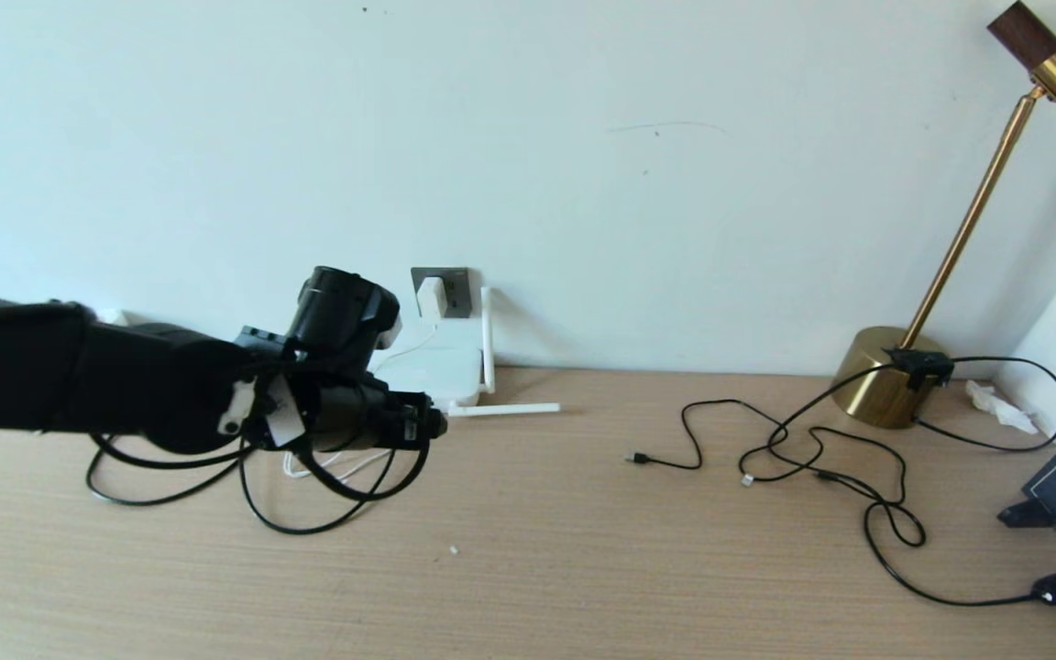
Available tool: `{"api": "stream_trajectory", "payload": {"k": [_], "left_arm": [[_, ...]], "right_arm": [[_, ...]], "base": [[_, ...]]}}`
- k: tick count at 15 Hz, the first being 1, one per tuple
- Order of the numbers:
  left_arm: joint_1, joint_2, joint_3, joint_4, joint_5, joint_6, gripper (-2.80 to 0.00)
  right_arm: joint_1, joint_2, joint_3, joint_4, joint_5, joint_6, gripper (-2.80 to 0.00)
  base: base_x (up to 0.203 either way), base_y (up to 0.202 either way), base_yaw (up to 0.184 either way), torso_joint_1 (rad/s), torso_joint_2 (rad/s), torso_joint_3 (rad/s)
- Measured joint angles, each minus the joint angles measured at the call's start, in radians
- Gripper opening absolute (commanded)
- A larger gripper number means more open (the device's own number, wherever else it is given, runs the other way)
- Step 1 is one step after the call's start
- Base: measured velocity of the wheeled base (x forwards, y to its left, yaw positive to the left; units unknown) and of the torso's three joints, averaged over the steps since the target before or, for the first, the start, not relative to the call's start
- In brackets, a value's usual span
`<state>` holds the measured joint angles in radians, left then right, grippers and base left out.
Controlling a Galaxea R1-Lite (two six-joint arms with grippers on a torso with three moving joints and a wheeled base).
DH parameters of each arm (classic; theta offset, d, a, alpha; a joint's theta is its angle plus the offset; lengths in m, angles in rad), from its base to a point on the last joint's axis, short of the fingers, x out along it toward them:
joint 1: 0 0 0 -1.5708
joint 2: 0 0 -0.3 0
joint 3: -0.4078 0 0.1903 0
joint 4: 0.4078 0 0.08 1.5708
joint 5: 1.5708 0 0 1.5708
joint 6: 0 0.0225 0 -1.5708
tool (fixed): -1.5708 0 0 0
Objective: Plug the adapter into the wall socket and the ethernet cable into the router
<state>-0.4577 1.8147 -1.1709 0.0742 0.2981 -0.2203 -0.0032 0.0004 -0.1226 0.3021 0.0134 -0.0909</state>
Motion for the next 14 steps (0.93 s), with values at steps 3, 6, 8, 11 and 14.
{"api": "stream_trajectory", "payload": {"k": [3, 6, 8, 11, 14], "left_arm": [[-0.063, -0.162, 0.115, 0.000, 0.054, -0.050, -2.80], [-0.126, -0.393, 0.253, -0.001, 0.135, -0.071, -2.80], [-0.115, -0.581, 0.404, -0.012, 0.188, -0.074, -2.80], [0.022, -0.885, 0.675, -0.028, 0.221, -0.065, -2.80], [0.200, -1.191, 0.906, -0.036, 0.194, -0.007, -2.80]], "right_arm": [[0.000, 0.000, 0.000, 0.000, 0.000, 0.000, 0.00], [0.000, 0.000, 0.000, 0.000, 0.000, 0.001, 0.00], [0.000, 0.000, 0.000, 0.000, -0.001, 0.002, 0.00], [0.000, 0.000, 0.000, 0.000, -0.001, 0.004, 0.00], [0.000, 0.000, 0.000, -0.001, -0.001, 0.005, 0.00]], "base": [[0.000, 0.000, 0.000, 0.000, 0.00, 0.000], [0.000, 0.000, 0.000, 0.000, 0.00, 0.000], [0.000, 0.000, 0.000, 0.000, 0.00, 0.000], [0.000, 0.000, 0.000, 0.000, 0.00, 0.000], [0.000, 0.000, 0.000, 0.000, 0.00, 0.000]]}}
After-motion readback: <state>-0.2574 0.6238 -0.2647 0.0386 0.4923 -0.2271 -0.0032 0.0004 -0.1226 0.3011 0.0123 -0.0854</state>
